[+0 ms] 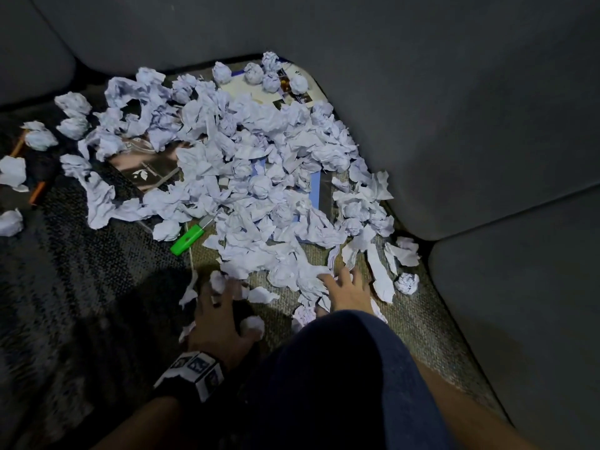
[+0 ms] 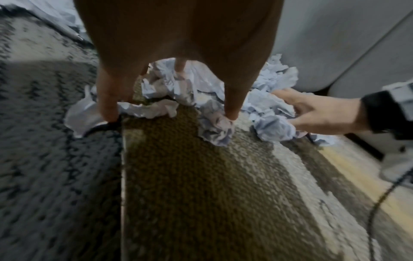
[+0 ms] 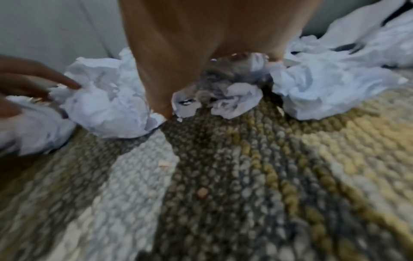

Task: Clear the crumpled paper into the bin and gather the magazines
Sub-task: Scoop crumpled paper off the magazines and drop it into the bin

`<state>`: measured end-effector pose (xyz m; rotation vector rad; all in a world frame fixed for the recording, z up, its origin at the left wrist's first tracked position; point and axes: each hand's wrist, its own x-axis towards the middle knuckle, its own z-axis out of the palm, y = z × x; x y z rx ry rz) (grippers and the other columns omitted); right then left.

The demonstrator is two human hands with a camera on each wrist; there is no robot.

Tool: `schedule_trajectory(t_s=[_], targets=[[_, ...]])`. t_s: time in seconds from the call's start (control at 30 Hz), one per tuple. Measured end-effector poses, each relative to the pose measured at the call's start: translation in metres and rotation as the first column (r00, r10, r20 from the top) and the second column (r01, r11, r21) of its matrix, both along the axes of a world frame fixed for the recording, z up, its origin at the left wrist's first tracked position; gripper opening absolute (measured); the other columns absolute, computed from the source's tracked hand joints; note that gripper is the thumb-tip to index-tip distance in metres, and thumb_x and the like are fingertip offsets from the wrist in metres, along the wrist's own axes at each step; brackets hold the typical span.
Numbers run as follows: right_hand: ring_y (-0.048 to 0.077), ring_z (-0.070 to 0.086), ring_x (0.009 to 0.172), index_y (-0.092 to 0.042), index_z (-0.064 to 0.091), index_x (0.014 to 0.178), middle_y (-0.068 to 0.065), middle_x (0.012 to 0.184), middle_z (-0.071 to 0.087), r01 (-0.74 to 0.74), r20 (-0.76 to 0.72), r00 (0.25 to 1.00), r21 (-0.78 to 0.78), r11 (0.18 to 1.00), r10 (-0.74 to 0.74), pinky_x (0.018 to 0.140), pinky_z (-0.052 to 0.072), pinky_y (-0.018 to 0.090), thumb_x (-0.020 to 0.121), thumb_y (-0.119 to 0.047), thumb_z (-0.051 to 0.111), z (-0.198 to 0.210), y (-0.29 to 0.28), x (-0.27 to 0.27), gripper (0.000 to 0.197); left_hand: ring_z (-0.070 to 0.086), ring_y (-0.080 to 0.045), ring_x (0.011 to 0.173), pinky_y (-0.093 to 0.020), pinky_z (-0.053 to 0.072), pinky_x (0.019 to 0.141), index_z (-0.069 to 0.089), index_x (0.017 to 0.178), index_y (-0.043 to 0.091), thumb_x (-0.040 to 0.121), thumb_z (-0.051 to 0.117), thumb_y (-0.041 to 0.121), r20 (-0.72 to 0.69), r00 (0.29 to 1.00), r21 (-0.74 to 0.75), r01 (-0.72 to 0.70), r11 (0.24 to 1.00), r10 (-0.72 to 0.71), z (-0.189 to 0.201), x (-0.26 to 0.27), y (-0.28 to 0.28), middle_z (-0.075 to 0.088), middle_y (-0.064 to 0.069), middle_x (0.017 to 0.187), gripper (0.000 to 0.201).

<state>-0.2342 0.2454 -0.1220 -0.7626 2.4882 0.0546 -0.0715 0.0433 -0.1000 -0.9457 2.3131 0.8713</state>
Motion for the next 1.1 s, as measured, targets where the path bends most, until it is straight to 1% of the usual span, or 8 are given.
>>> schedule_trajectory(t_s=[0.1,0.23,0.33,0.43,0.67,0.77,0.97,1.1], targets=[[0.030,0.043,0.117,-0.040,0.053,0.112,-0.001,0.125,0.040,0.100,0.101,0.991,-0.151,0.984,-0.085,0.096,0.045,0.044,0.074,-0.032,0.071,0.004,0.003,-0.005,0.043,0.002,-0.039,0.145,-0.056,0.036,0.104,-0.005,0.152,0.029,0.075,0.052,0.061,-0.002,0.994,-0.042,0.109,0.993,-0.110,0.013,-0.002,0.006,-0.009,-0.011,0.159,0.101],[0.044,0.049,0.118,-0.073,0.048,0.078,-0.003,0.109,0.046,0.221,0.148,0.974,-0.438,0.871,-0.173,0.097,0.044,0.058,0.065,-0.053,0.051,0.011,0.011,-0.007,0.024,0.015,-0.042,0.142,-0.063,0.030,0.102,0.018,0.150,0.028,0.067,0.060,0.055,-0.135,0.942,-0.320,0.253,0.913,-0.309,0.025,-0.018,0.000,0.012,-0.016,0.157,0.097],[0.032,0.052,0.108,-0.049,0.053,0.097,-0.007,0.107,0.042,0.186,0.089,0.982,-0.545,0.818,-0.164,0.090,0.045,0.038,0.069,-0.024,0.070,0.026,0.003,-0.004,0.041,0.006,-0.046,0.141,-0.071,0.028,0.099,0.016,0.148,0.032,0.057,0.062,0.052,-0.147,0.885,-0.402,0.355,0.844,-0.443,0.014,-0.042,-0.001,0.003,-0.017,0.156,0.104],[0.019,0.049,0.107,-0.023,0.057,0.110,-0.004,0.115,0.045,0.004,-0.118,0.989,-0.599,0.801,-0.093,0.086,0.044,0.030,0.067,-0.006,0.077,0.035,-0.008,-0.006,0.050,-0.010,-0.050,0.141,-0.075,0.006,0.105,-0.010,0.146,0.043,0.068,0.066,0.058,0.146,0.813,-0.190,0.582,0.791,-0.564,-0.003,-0.064,0.012,-0.027,-0.010,0.154,0.111],[0.032,0.027,0.135,-0.033,0.023,0.147,0.008,0.154,0.017,-0.222,-0.030,0.975,-0.098,0.970,0.220,0.112,0.023,0.052,0.080,-0.056,0.062,-0.001,-0.026,0.005,0.081,0.011,-0.043,0.141,-0.060,0.026,0.107,0.035,0.139,0.012,0.091,0.048,0.041,0.273,0.667,-0.192,0.744,0.640,-0.693,-0.008,-0.067,0.028,0.016,-0.017,0.153,0.058],[0.033,0.038,0.126,-0.025,0.040,0.138,0.009,0.141,0.037,-0.219,-0.051,0.975,-0.104,0.970,0.215,0.106,0.036,0.046,0.076,-0.039,0.073,-0.004,-0.033,-0.003,0.072,0.025,-0.038,0.133,-0.051,0.041,0.098,0.038,0.133,0.018,0.092,0.048,0.042,0.167,0.743,-0.185,0.669,0.720,-0.648,-0.011,-0.058,0.018,0.021,-0.018,0.147,0.049],[0.024,0.054,0.109,-0.013,0.055,0.124,0.007,0.120,0.057,-0.008,-0.127,0.990,-0.477,0.879,-0.059,0.095,0.044,0.033,0.073,-0.017,0.079,0.029,-0.041,-0.037,0.056,0.057,-0.024,0.099,-0.035,0.052,0.072,0.045,0.119,0.028,0.091,0.047,0.038,-0.169,0.871,-0.166,0.436,0.884,-0.461,0.020,-0.061,0.001,0.034,-0.008,0.131,0.030],[0.021,0.057,0.090,-0.024,0.032,0.143,0.009,0.126,0.046,0.071,-0.141,0.977,-0.481,0.874,-0.157,0.078,0.052,0.033,0.078,-0.030,0.075,0.033,-0.062,-0.076,0.078,0.056,-0.018,0.072,-0.029,0.050,0.062,0.041,0.119,0.031,0.090,0.051,0.041,-0.224,0.861,-0.295,0.386,0.874,-0.456,0.041,-0.091,-0.015,0.032,-0.007,0.131,0.033]])
